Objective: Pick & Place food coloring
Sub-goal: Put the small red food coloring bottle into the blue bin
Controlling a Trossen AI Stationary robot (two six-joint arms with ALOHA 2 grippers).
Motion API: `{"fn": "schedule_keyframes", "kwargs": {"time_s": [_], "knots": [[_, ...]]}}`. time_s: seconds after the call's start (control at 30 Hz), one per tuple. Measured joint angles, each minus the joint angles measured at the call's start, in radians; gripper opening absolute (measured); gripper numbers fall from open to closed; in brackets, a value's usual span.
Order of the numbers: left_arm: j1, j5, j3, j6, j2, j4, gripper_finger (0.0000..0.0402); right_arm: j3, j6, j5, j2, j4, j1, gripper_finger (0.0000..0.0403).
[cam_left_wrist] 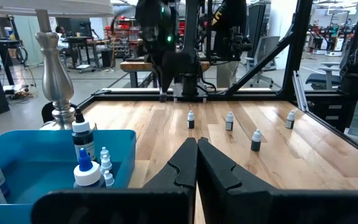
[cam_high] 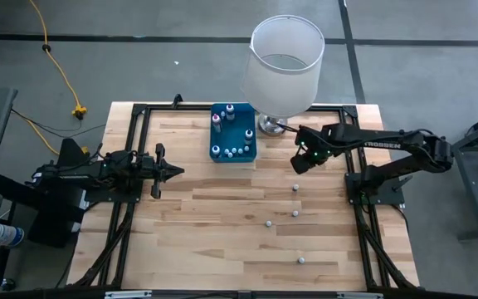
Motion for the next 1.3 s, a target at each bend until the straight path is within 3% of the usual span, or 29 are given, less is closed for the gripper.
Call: {"fn": "schedule_keyframes", "kwargs": {"time_s": [0.37, 0.8, 1.03, 1.3], "knots": [[0.0, 0.0, 0.0, 0.0, 0.0, 0.0, 0.0, 0.261, -0.175, -0.003, 0.058, 0.0, 0.116, 0.0046], [0.0, 0.0, 0.0, 0.0, 0.0, 0.0, 0.0, 0.577, -0.482, -0.044, 0.419, -0.001, 0.14, 0.0046], [0.0, 0.0, 0.0, 0.0, 0.0, 0.0, 0.0, 0.695, -0.345, 0.041, 0.56, -0.012, 0.13, 0.0049], [0.0, 0.0, 0.0, 0.0, 0.0, 0.0, 0.0, 0.716, -0.215, 0.089, 0.628, 0.028, 0.129, 0.005]]}}
